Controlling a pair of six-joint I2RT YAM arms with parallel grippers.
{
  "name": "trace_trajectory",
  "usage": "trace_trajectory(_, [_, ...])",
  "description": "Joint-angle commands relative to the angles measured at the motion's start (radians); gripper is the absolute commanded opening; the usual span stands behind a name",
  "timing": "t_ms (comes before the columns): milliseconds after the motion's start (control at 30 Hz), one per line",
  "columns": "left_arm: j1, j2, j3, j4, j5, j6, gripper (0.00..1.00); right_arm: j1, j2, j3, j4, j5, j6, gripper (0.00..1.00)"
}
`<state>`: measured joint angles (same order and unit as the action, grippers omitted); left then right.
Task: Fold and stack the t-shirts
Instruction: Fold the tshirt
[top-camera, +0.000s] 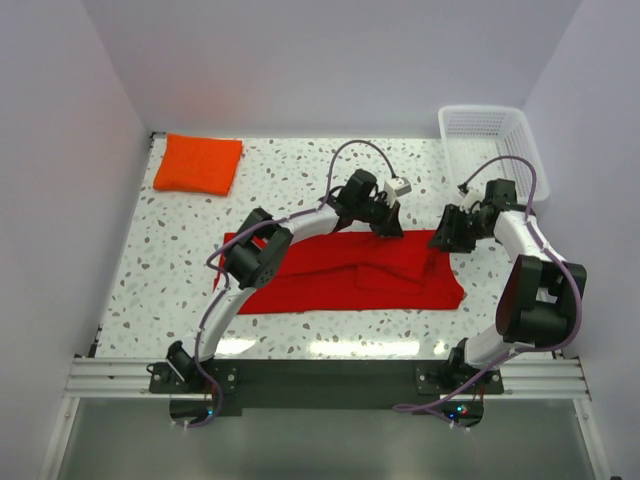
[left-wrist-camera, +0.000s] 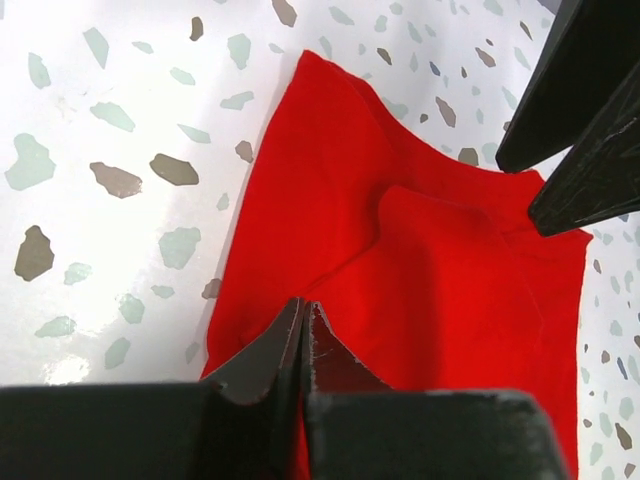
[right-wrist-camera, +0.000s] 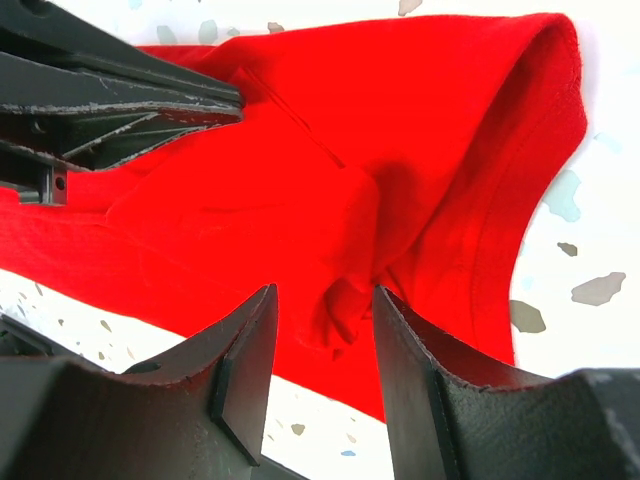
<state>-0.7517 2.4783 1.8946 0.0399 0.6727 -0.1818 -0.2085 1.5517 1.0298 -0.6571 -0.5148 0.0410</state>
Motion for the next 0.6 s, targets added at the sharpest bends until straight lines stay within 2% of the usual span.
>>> trace_trajectory(0, [0.008,-0.015,0.041,0.029,-0.027,-0.007,0.11,0.000,-0.012,0.001,0.024,-0.007,-0.009,0.47])
trace_trajectory(100, [0.011,-0.009,0.037,0.006,-0.045,-0.007,0.25,0.000,-0.015,0.001,0.024,-0.004,-0.009,0.47])
trace_trajectory(333, [0.012,-0.006,0.012,-0.008,-0.053,-0.018,0.29,0.000,-0.008,0.003,0.027,-0.002,-0.007,0.48])
trace_trajectory(567, [0.008,0.008,0.003,0.003,0.024,-0.053,0.27,0.000,0.002,0.010,0.024,0.001,-0.012,0.49])
